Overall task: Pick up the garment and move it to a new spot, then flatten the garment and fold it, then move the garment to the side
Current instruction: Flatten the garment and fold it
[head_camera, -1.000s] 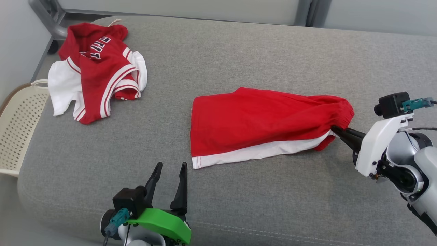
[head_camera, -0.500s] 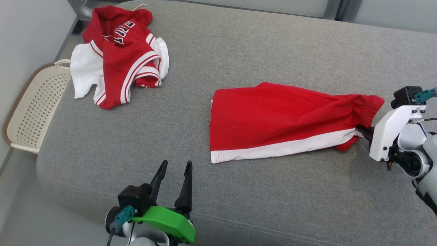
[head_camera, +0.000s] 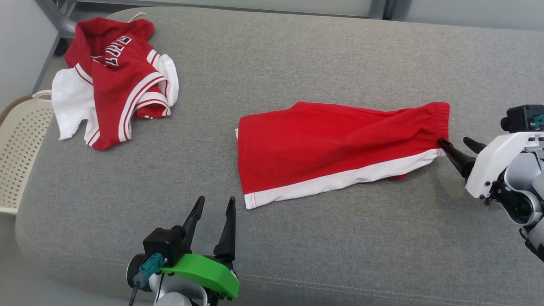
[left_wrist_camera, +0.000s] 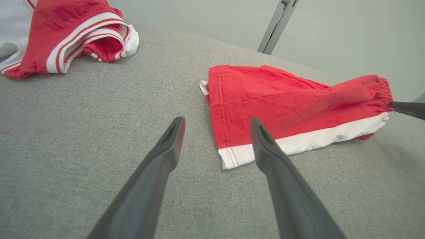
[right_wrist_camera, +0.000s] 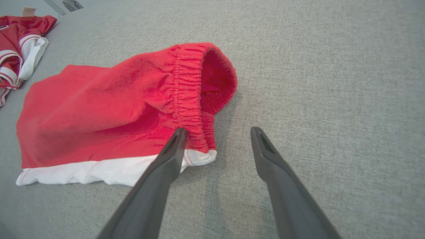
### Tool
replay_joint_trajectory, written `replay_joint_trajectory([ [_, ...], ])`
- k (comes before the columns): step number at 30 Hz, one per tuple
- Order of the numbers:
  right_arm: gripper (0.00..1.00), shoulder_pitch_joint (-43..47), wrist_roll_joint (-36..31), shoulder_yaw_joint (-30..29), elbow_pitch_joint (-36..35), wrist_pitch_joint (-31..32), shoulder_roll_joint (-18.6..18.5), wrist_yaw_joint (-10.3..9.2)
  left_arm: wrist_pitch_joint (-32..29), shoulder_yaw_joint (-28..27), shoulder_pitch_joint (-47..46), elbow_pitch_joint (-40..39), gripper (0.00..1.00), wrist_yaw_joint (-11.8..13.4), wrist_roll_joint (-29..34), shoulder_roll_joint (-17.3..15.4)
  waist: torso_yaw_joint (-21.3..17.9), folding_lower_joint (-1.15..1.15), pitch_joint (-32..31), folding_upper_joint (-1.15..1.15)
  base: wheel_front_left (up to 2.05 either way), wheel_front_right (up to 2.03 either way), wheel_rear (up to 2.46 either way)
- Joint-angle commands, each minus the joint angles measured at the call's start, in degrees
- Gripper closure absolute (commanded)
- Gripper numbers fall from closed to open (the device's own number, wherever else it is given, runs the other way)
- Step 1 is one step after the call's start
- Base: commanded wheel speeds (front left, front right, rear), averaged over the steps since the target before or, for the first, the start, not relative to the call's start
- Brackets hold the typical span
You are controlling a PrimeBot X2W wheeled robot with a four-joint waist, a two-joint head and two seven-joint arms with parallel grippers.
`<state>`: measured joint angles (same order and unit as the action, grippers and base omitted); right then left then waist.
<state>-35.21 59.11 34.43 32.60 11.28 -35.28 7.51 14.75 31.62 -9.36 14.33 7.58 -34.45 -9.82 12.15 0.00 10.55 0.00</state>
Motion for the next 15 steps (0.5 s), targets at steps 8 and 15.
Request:
replay_joint_trajectory([
  [8,0.00,6.1,1.2,-0.1,-5.0,-10.6,-3.0,-0.02,-0.4,-0.4,0.4,-0.9,0.00,0.7,0.2,-1.4,-4.9,0.00,-2.0,0.00,0.00,0.00,0.00],
  [15,0.00,10.2,-2.7,-1.4,-7.8,-19.5,-2.7,-0.02,-0.9,-0.9,1.4,-2.0,0.00,1.4,-0.3,-2.6,-7.3,0.00,-3.9,0.00,0.00,0.00,0.00],
])
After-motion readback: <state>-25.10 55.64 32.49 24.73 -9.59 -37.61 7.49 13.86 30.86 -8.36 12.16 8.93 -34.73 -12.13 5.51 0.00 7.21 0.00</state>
